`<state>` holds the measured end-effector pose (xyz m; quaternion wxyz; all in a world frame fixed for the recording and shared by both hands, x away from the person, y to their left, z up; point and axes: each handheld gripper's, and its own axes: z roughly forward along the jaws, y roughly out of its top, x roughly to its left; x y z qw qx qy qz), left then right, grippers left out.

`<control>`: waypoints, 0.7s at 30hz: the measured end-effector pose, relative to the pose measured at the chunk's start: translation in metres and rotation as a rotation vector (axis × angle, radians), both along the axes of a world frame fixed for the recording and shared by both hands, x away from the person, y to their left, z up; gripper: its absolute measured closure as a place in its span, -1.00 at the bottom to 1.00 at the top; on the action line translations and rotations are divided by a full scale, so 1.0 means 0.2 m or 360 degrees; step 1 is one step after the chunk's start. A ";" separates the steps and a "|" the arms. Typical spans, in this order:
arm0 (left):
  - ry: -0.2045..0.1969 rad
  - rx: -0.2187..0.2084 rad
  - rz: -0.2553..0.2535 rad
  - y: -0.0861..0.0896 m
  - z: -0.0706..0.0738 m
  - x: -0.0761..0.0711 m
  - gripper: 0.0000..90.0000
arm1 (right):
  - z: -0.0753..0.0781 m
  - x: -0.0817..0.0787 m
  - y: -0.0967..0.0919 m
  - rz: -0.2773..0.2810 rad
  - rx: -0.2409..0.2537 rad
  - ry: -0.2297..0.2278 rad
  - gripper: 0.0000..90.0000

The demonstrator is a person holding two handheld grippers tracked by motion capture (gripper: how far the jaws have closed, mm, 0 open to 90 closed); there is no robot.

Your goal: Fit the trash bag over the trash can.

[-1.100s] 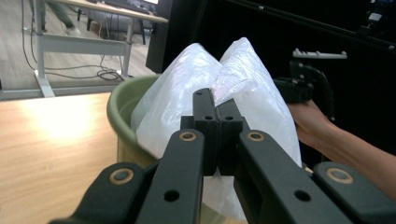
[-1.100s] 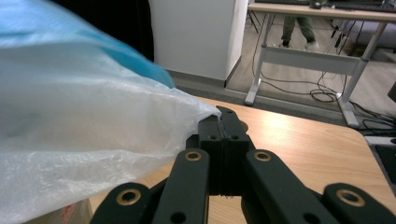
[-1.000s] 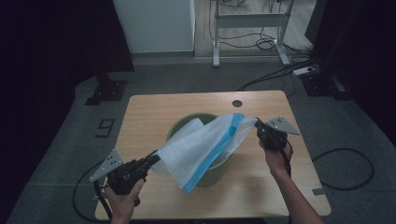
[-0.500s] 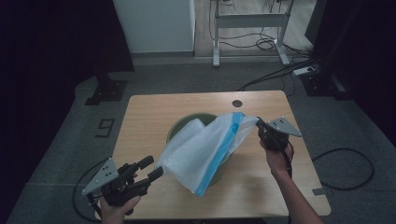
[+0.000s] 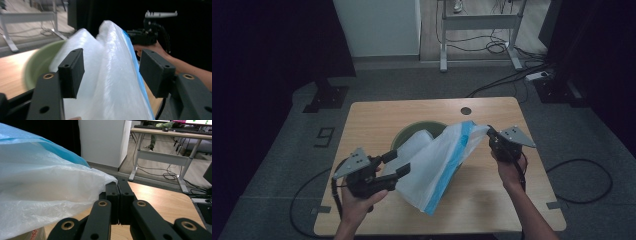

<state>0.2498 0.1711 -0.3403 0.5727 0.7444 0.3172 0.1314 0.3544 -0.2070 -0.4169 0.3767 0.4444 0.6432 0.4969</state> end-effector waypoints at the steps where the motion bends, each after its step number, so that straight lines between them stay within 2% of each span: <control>1: 0.0004 0.0024 0.0001 -0.03 -0.01 0.01 -0.24 | 0.00 0.00 0.00 0.0001 0.0002 0.0001 0.94; 2: 0.0020 0.0068 -0.0008 -0.09 -0.02 0.03 -0.26 | 0.00 0.00 0.00 0.0001 0.0003 0.0002 0.94; 4: 0.0027 0.0093 -0.0009 -0.11 -0.03 0.04 -0.26 | 0.00 0.00 0.00 0.0001 0.0005 0.0001 0.94; 6: 0.0035 0.0150 0.0005 -0.15 -0.05 0.05 -0.24 | 0.00 0.00 0.00 0.0001 0.0011 -0.0002 0.94; 7: 0.0031 0.0214 0.0034 -0.17 -0.07 0.06 -0.08 | 0.00 -0.01 -0.01 0.0006 0.0012 -0.0005 0.93; 8: 0.0031 0.0214 0.0034 -0.17 -0.07 0.06 0.06 | 0.00 -0.01 -0.01 0.0008 0.0014 -0.0008 0.93; 9: 0.0042 0.0259 0.0040 -0.19 -0.08 0.07 0.23 | 0.00 -0.01 -0.01 0.0011 0.0015 -0.0010 0.92; 10: 0.0042 0.0259 0.0040 -0.19 -0.08 0.07 0.38 | 0.00 -0.01 -0.01 0.0011 0.0015 -0.0010 0.92; 11: 0.0055 0.0269 0.0037 -0.19 -0.09 0.07 0.38 | 0.00 -0.01 -0.01 0.0014 0.0014 -0.0011 0.91; 12: 0.0094 0.0261 0.0024 -0.19 -0.10 0.08 0.62 | 0.00 -0.02 -0.01 0.0015 0.0019 -0.0014 0.89; 14: 0.0110 0.0251 0.0017 -0.18 -0.11 0.09 0.79 | 0.00 -0.02 -0.01 0.0016 0.0021 -0.0014 0.88; 17: 0.0128 0.0208 0.0014 -0.16 -0.12 0.10 0.90 | 0.00 -0.02 -0.02 0.0022 0.0022 -0.0015 0.82; 18: 0.0118 0.0180 0.0020 -0.14 -0.12 0.10 0.97 | 0.00 -0.03 -0.02 0.0027 0.0024 -0.0015 0.68; 21: 0.0094 0.0112 0.0038 -0.12 -0.10 0.09 0.99 | 0.00 -0.05 -0.02 0.0036 0.0014 -0.0016 0.41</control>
